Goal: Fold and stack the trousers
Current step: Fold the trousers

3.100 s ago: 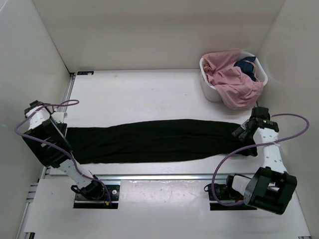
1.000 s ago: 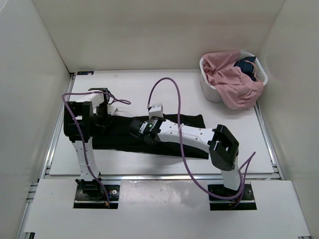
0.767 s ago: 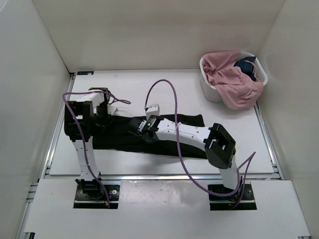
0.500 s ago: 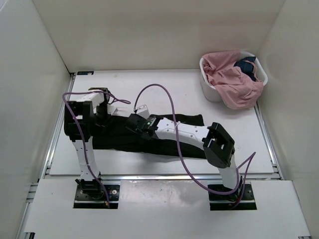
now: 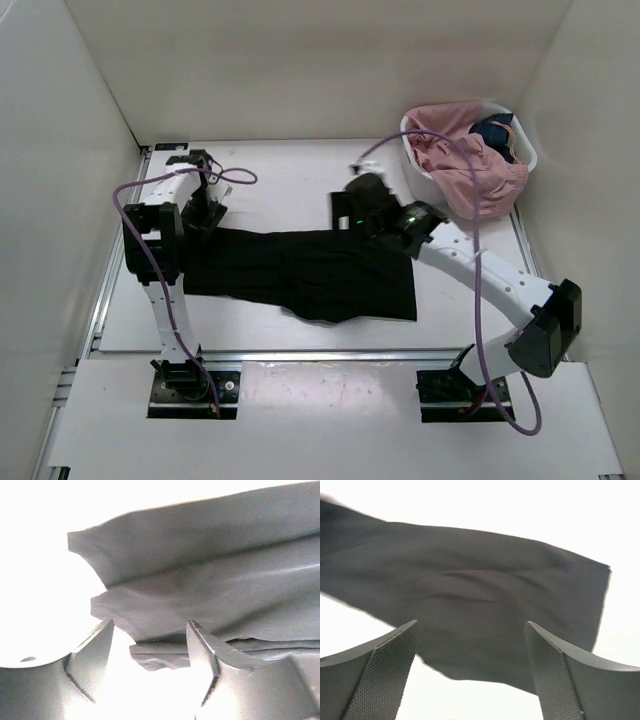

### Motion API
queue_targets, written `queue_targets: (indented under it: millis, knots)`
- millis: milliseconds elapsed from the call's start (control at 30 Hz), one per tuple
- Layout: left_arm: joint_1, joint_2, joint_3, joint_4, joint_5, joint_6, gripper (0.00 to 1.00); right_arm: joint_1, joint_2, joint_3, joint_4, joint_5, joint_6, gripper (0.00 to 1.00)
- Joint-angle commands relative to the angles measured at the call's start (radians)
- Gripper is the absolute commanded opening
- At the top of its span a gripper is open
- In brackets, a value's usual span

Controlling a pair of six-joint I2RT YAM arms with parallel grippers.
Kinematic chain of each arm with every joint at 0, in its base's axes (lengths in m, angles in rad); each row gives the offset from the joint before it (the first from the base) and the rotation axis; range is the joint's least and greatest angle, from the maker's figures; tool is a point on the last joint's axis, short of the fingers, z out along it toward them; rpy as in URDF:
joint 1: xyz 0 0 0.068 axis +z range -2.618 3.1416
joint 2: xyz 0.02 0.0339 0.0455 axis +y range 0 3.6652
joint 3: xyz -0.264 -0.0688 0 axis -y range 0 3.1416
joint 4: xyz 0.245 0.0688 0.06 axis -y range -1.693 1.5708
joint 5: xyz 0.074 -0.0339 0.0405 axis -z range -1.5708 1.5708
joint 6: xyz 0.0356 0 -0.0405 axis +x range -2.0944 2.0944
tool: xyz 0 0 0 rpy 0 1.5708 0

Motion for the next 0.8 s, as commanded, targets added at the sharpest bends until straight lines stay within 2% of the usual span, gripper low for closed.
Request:
queue_targets:
  millis: [0, 33, 67, 100, 167, 233, 267, 333, 367, 433, 467, 500, 633, 767]
  knots:
    - [-0.026, -0.111, 0.132, -0.041, 0.067, 0.041, 0.73, -0.268, -0.023, -0.197, -0.037, -0.198, 0.103, 0.92]
    - [-0.037, -0.126, 0.156, -0.060, 0.078, 0.070, 0.78, -0.319, -0.064, -0.304, -0.008, -0.252, 0.103, 0.93]
    - [-0.058, -0.137, 0.184, -0.087, 0.078, 0.085, 0.92, -0.365, -0.085, -0.354, 0.057, -0.303, 0.103, 0.94]
    - [-0.058, -0.137, 0.184, -0.088, 0.068, 0.096, 0.95, -0.451, -0.101, -0.395, 0.084, -0.352, 0.103, 0.97]
    - [-0.072, -0.137, 0.174, -0.088, -0.050, 0.096, 0.95, -0.520, -0.125, -0.468, 0.116, -0.450, 0.071, 0.97]
    - [-0.072, -0.128, 0.201, -0.143, -0.028, 0.087, 0.95, -0.602, -0.126, -0.510, 0.129, -0.495, 0.030, 0.98]
    - [-0.083, -0.128, 0.241, -0.155, 0.109, 0.087, 0.95, -0.645, -0.126, -0.527, 0.151, -0.519, 0.016, 0.98]
    - [-0.103, -0.142, 0.241, -0.155, 0.260, 0.087, 0.99, -0.680, -0.126, -0.560, 0.175, -0.587, -0.009, 0.98]
    - [-0.147, -0.152, 0.241, -0.155, 0.382, 0.096, 0.99, -0.715, -0.126, -0.596, 0.188, -0.618, -0.023, 0.98]
    - [-0.210, -0.142, 0.172, -0.155, 0.467, 0.096, 0.99, -0.754, -0.126, -0.639, 0.254, -0.703, -0.023, 0.98]
    - [-0.242, -0.125, 0.145, -0.155, 0.550, 0.096, 0.99, -0.787, -0.126, -0.685, 0.280, -0.795, -0.023, 0.98]
    - [-0.300, -0.104, 0.100, -0.155, 0.584, 0.108, 0.99, -0.801, -0.116, -0.708, 0.309, -0.838, -0.023, 0.98]
    - [-0.351, -0.044, 0.068, -0.092, 0.635, 0.082, 1.00, -0.825, -0.069, -0.765, 0.357, -0.886, -0.032, 0.98]
    - [-0.362, 0.025, 0.180, -0.092, 0.745, 0.053, 1.00, -0.825, -0.053, -0.778, 0.376, -0.897, -0.041, 0.97]
